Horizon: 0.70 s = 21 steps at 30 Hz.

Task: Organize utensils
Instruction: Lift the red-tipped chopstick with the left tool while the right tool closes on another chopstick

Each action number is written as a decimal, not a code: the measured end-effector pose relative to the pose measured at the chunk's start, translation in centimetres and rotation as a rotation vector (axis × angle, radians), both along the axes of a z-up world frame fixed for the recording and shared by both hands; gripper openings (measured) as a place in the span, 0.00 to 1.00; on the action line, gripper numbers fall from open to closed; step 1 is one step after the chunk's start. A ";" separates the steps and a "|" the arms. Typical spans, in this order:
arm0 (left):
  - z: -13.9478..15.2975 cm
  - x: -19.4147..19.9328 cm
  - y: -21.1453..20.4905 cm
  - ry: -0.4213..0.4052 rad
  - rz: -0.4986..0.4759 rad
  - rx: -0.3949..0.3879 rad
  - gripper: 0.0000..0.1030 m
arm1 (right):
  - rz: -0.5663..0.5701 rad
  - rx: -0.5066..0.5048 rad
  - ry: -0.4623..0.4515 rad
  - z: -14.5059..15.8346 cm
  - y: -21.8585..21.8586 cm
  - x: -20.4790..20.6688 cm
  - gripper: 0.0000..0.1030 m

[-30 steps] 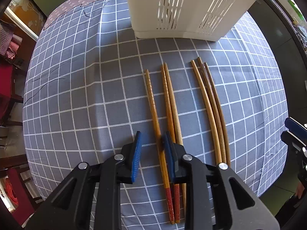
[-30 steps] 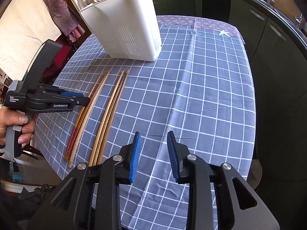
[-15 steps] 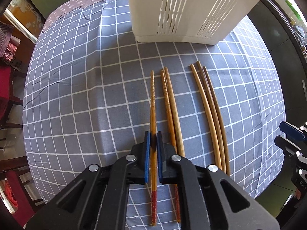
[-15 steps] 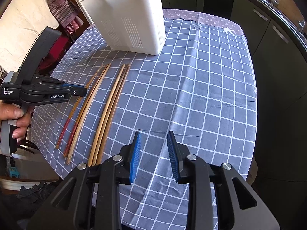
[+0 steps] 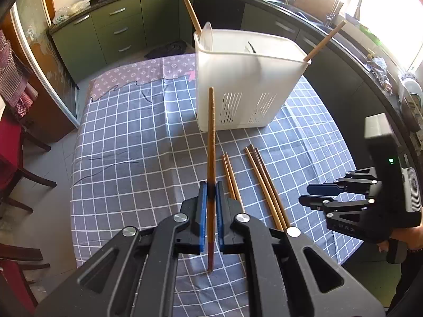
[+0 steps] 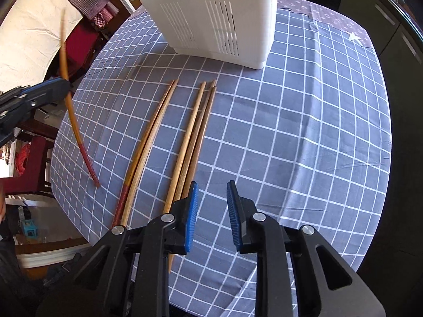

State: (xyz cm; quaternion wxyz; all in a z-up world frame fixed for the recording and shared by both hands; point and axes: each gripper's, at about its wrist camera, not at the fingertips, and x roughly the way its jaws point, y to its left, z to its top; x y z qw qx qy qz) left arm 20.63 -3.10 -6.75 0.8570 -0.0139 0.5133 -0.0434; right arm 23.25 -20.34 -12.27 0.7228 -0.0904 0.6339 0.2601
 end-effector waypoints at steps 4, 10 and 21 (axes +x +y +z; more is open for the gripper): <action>0.8 -1.0 0.7 -0.042 -0.004 -0.004 0.06 | 0.002 -0.033 0.017 -1.0 1.6 0.8 0.14; 1.2 -1.9 0.7 -0.066 -0.021 -0.014 0.06 | 0.007 -0.068 0.032 -1.9 3.1 1.5 0.14; 1.0 -2.1 1.0 -0.068 -0.031 -0.022 0.06 | 0.028 -0.125 0.031 -2.8 5.5 1.8 0.14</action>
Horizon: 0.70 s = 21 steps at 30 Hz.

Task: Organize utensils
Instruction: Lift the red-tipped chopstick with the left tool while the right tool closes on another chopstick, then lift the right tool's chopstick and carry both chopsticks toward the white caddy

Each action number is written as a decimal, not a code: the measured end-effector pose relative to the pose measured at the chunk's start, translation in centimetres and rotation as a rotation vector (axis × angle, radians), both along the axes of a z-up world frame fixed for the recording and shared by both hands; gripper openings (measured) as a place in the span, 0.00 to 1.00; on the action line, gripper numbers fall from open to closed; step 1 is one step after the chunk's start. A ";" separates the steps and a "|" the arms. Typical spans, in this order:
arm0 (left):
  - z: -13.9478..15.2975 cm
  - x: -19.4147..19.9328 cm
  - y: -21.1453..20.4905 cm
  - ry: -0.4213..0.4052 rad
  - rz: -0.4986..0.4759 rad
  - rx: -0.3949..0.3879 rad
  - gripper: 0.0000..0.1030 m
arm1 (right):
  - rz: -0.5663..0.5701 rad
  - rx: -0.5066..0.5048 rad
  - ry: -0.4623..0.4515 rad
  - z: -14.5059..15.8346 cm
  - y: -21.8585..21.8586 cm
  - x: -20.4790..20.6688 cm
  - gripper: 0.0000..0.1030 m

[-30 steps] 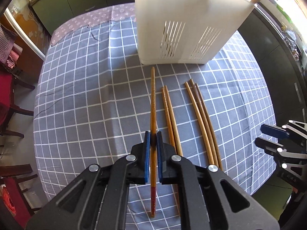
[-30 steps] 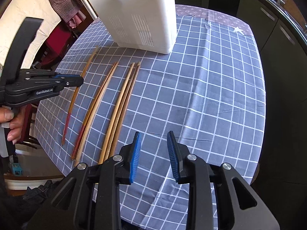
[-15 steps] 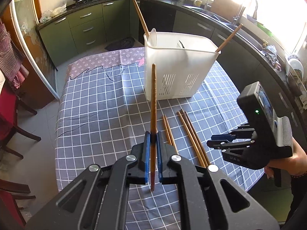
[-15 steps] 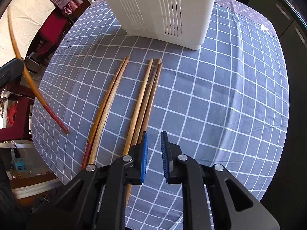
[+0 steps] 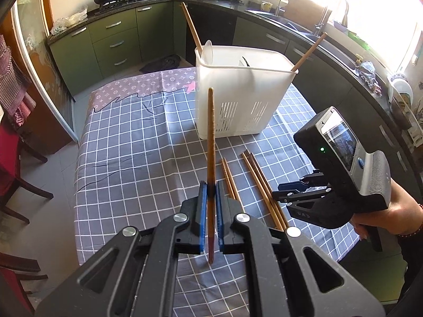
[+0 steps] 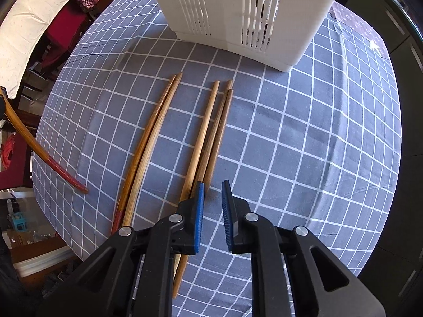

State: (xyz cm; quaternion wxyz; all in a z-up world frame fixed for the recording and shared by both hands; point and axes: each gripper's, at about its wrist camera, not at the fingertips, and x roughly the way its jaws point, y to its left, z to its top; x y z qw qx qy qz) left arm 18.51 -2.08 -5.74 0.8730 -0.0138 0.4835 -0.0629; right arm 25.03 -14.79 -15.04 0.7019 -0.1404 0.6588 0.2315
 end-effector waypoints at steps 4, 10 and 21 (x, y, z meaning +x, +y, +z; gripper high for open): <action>-0.1 0.0 0.1 0.004 -0.002 -0.001 0.06 | 0.008 -0.027 -0.007 -0.4 1.6 0.0 0.14; -0.4 -0.1 0.2 0.014 -0.008 0.000 0.06 | 0.002 -0.059 0.000 -1.4 2.5 0.2 0.14; -0.6 -0.1 -0.1 0.015 -0.010 0.008 0.06 | 0.010 -0.031 -0.049 -0.7 2.1 0.1 0.07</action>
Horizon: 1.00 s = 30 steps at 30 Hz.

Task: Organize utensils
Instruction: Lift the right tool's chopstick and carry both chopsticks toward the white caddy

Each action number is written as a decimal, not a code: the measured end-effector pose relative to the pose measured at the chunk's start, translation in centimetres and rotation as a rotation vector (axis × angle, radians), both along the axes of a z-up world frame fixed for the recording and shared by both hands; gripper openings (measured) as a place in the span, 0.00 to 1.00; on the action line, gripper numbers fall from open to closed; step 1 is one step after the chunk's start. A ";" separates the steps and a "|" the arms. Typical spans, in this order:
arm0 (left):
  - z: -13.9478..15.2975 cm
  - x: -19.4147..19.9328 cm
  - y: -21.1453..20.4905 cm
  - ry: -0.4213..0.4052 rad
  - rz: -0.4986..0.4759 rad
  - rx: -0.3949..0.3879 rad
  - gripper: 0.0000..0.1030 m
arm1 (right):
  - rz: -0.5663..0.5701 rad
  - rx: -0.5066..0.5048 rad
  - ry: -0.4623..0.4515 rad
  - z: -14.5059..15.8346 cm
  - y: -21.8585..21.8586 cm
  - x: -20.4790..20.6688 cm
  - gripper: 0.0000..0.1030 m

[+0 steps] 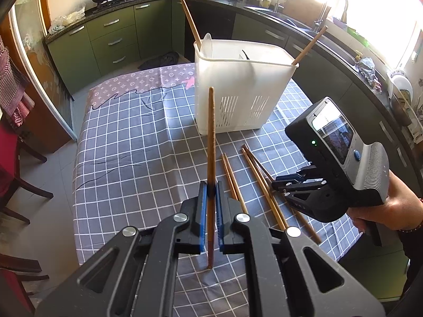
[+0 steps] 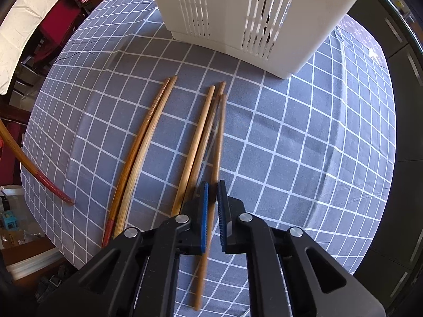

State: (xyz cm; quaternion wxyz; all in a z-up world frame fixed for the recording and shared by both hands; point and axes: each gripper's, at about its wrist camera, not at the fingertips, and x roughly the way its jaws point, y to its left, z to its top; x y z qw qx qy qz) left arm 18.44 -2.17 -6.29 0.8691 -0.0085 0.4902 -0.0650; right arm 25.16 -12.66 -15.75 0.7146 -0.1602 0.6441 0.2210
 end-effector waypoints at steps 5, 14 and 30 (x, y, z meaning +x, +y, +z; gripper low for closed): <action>0.4 -0.1 -0.2 -0.010 -0.006 0.008 0.06 | 0.006 0.085 -0.092 3.9 -1.8 -1.6 0.07; 1.8 -0.9 -0.5 -0.048 -0.017 0.027 0.06 | 0.001 0.253 -0.273 11.6 -7.0 -5.8 0.06; 2.3 -1.3 -0.9 -0.052 -0.028 0.050 0.06 | -0.032 0.325 -0.323 13.5 -10.5 -8.1 0.06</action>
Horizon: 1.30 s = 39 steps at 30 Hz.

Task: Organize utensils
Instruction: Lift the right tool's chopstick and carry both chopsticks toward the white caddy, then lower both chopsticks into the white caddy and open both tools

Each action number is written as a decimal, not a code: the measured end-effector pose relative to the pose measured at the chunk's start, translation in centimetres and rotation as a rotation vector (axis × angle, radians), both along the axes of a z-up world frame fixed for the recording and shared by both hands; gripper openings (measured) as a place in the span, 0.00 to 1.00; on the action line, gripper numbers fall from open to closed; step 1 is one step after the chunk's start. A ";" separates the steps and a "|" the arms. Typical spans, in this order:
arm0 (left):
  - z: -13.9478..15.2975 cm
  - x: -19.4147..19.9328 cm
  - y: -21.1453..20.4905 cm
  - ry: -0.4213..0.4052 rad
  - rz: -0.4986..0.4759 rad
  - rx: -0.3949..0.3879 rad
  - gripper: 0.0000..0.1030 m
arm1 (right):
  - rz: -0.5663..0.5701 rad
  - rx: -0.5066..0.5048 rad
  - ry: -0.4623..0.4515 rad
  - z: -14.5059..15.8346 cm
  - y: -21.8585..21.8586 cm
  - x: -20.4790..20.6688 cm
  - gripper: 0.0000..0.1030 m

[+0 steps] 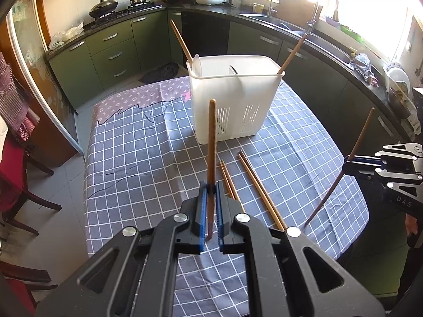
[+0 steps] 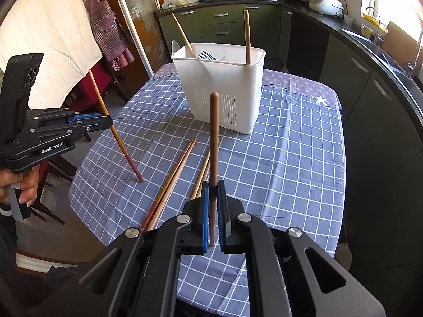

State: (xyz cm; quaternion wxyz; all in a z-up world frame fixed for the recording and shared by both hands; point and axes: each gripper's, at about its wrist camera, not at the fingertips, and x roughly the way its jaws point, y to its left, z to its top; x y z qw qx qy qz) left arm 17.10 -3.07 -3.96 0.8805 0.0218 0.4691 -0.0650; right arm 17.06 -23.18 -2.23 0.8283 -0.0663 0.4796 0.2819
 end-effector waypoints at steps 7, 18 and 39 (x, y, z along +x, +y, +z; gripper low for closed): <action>0.0 0.1 -0.1 0.001 -0.001 0.000 0.06 | 0.002 0.016 -0.009 0.4 -0.1 0.2 0.06; 2.4 0.2 -0.2 -0.029 -0.015 -0.028 0.06 | 0.022 0.049 -0.058 3.6 0.0 -0.1 0.06; 15.9 8.3 -2.6 -0.351 0.018 -0.068 0.06 | 0.058 0.096 -0.173 11.3 1.8 1.9 0.06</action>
